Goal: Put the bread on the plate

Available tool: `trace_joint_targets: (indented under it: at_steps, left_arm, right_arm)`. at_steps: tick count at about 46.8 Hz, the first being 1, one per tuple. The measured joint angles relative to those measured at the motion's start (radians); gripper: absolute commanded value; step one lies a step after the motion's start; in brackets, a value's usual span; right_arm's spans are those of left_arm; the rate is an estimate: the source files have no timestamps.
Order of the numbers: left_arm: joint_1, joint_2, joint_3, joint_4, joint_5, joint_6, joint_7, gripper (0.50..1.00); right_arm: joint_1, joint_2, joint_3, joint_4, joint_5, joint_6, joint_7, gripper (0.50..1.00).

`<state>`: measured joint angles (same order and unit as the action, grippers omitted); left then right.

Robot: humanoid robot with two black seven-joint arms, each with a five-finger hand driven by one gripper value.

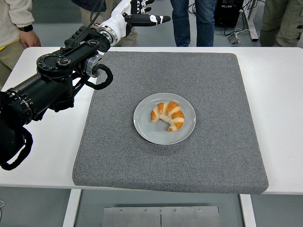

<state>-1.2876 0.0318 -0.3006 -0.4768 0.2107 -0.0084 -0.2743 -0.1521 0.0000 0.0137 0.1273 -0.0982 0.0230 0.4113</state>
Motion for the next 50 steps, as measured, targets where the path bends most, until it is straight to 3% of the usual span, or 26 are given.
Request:
trace_joint_targets:
  at_steps: [15, 30, 50]
  left_arm:
    - [0.083, -0.001, -0.165, 0.111, -0.074, -0.022, 0.009, 0.977]
    - [0.179, 0.002, -0.22, 0.137, -0.094, -0.027, -0.003, 0.975]
    - [0.214, 0.037, -0.256, 0.153, -0.095, -0.031, -0.015, 0.977]
  right_arm:
    - [-0.001, 0.0, -0.001, -0.001, 0.0, 0.001, 0.001, 1.0]
    - [-0.009, 0.0, 0.005, -0.003, 0.0, -0.002, 0.0, 1.0]
    - [-0.006, 0.0, 0.01, -0.003, 0.0, -0.002, 0.0, 1.0]
